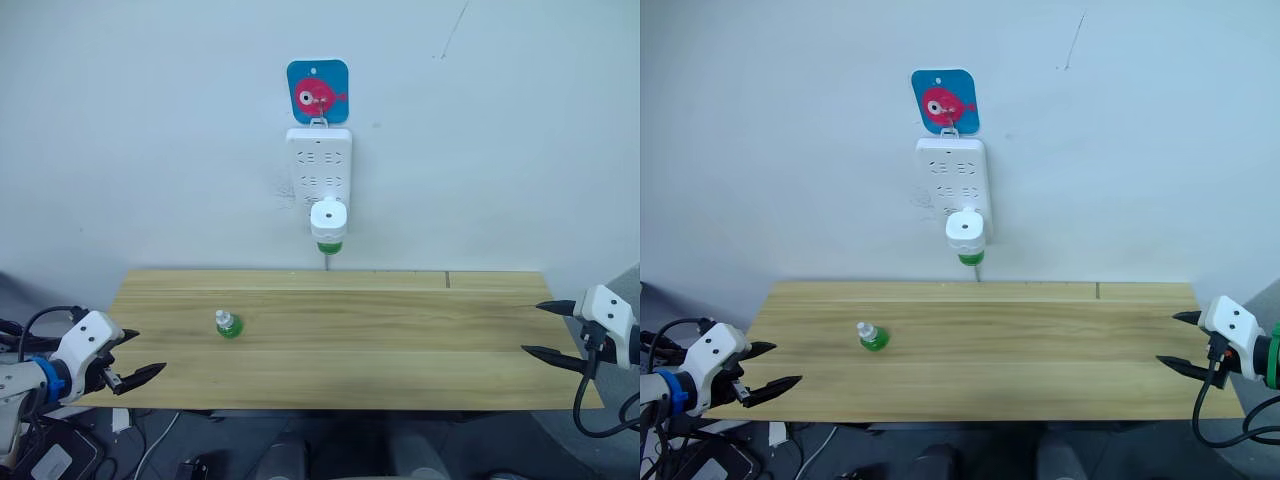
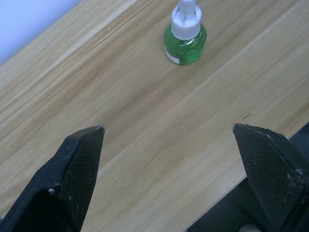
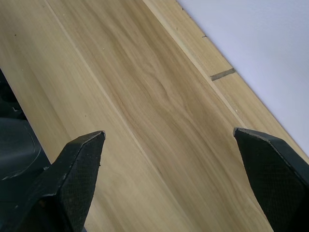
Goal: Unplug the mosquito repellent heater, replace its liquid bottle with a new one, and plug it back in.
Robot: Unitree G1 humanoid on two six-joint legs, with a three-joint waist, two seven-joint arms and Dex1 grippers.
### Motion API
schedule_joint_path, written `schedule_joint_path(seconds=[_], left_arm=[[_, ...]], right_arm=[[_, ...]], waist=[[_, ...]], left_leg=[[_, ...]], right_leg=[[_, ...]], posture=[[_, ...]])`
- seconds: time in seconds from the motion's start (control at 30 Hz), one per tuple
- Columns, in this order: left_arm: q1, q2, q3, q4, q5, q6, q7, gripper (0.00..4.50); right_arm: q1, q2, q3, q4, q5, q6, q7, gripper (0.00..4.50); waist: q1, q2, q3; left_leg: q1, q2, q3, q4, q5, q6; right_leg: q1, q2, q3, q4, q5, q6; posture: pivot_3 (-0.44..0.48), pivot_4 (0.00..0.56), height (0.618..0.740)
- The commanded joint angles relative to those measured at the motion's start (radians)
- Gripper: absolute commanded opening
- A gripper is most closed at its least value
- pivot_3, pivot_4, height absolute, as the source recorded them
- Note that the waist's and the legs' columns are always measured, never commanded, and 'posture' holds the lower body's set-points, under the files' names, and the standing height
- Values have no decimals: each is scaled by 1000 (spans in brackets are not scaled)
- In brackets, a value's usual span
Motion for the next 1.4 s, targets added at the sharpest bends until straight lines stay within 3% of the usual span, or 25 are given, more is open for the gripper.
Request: schedule_joint_path(seconds=[0.03, 0.9, 1.23, 1.4], left_arm=[[-9, 18, 9, -25, -5, -10, 4, 4500], [-6, 51, 26, -70, -62, 68, -90, 4500], [-20, 41, 73, -77, -101, 118, -48, 4500], [-35, 23, 96, -141, -145, 196, -12, 4500]], right_arm=[[3, -24, -29, -32, 5, 4, 13, 4460], [19, -15, -35, -29, 3, -3, 2, 4460], [26, 4, -48, -26, 7, -18, -25, 4460], [55, 28, -121, -140, 60, 34, -75, 4460]], waist=[[0, 0, 0], [-1, 0, 0], [0, 0, 0], [-1, 0, 0]], left_leg=[[0, 0, 0, 0, 0, 0], [0, 0, 0, 0, 0, 0], [0, 0, 0, 0, 0, 0], [0, 0, 0, 0, 0, 0]], right_leg=[[0, 0, 0, 0, 0, 0], [0, 0, 0, 0, 0, 0], [0, 0, 0, 1, 0, 0], [0, 0, 0, 1, 0, 0]], posture=[[38, 119, 734], [37, 116, 734], [41, 114, 734], [12, 117, 734]])
